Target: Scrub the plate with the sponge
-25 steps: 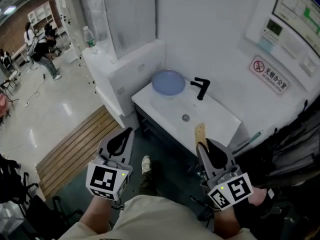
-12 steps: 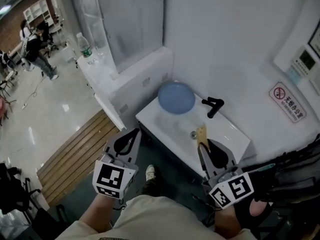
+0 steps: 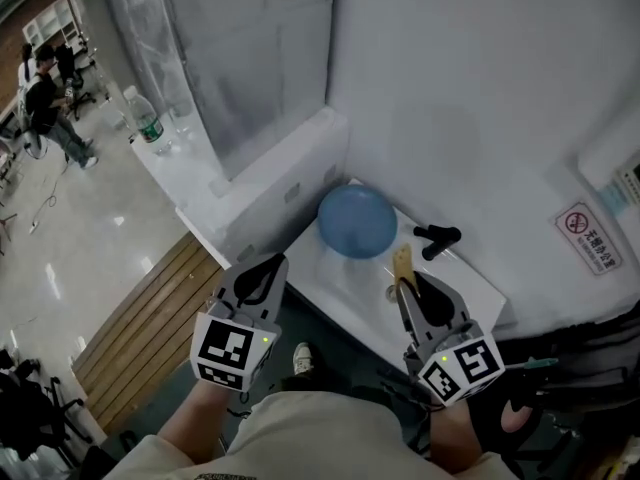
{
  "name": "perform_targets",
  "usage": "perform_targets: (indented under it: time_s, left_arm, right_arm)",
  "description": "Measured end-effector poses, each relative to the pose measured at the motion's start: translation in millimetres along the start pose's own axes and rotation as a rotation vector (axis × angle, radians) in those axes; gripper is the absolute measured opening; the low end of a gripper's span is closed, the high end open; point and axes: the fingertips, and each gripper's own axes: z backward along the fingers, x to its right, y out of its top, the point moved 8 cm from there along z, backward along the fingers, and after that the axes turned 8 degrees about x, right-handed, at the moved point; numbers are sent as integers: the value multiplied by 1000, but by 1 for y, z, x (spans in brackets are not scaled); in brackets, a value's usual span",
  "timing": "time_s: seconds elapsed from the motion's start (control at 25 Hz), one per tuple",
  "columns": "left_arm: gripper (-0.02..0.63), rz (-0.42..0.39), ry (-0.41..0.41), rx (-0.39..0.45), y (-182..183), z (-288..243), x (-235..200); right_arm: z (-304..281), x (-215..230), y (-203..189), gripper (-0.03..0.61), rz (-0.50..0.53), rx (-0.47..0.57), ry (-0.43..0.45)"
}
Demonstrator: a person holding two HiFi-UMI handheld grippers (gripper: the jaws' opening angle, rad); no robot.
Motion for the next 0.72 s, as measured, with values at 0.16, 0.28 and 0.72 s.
perform_targets:
  time_s: [0.16, 0.28, 0.72]
  left_arm:
    - [6, 8, -4, -5, -5, -22, -17]
    - [6, 30, -2, -17, -12, -33, -21]
    - [10, 110, 45, -146, -48, -94, -27]
  right_arm:
    - [-22, 13, -6, 72, -2, -24, -19]
    - [-31, 23, -13, 72, -15, -42, -17]
    - [-73, 84, -43, 72, -5, -204, 71]
